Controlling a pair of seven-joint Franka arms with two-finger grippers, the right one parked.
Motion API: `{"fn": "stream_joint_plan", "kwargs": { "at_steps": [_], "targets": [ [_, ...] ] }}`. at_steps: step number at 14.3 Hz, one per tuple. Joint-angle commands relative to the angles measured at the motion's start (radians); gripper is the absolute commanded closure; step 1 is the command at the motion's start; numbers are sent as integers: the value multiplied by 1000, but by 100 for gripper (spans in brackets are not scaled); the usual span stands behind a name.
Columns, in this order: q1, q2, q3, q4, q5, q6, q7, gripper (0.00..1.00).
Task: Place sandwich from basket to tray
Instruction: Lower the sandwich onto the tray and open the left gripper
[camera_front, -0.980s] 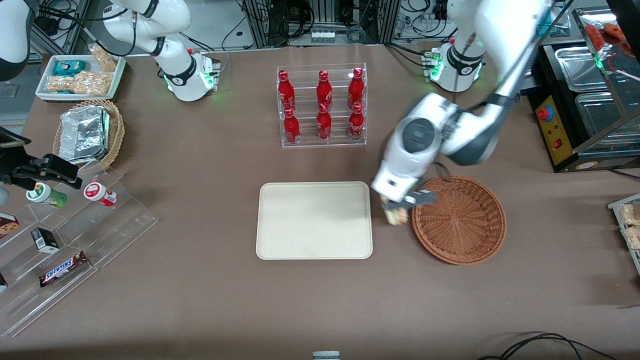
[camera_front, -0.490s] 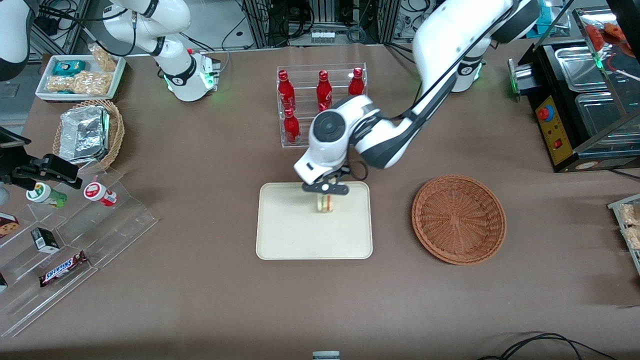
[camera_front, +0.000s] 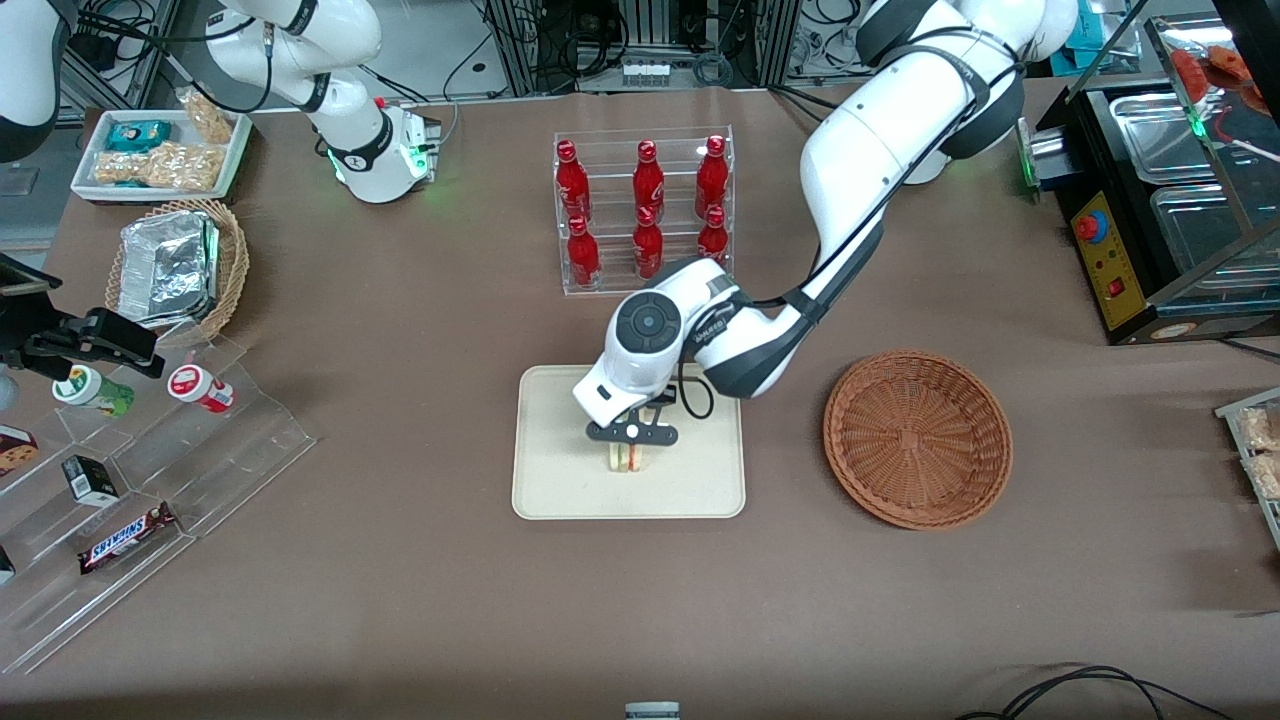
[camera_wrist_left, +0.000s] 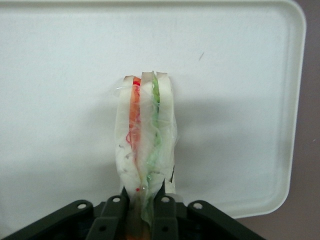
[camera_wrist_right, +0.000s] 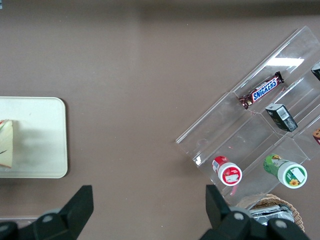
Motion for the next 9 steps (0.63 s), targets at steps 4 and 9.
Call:
{"fn": "stream_joint_plan", "kwargs": {
  "at_steps": [4,9],
  "targets": [
    [-26,-2,9,62,16,-47,-4,0],
    [-10,-206,8,60,-1,-426,-35,0]
  ]
}}
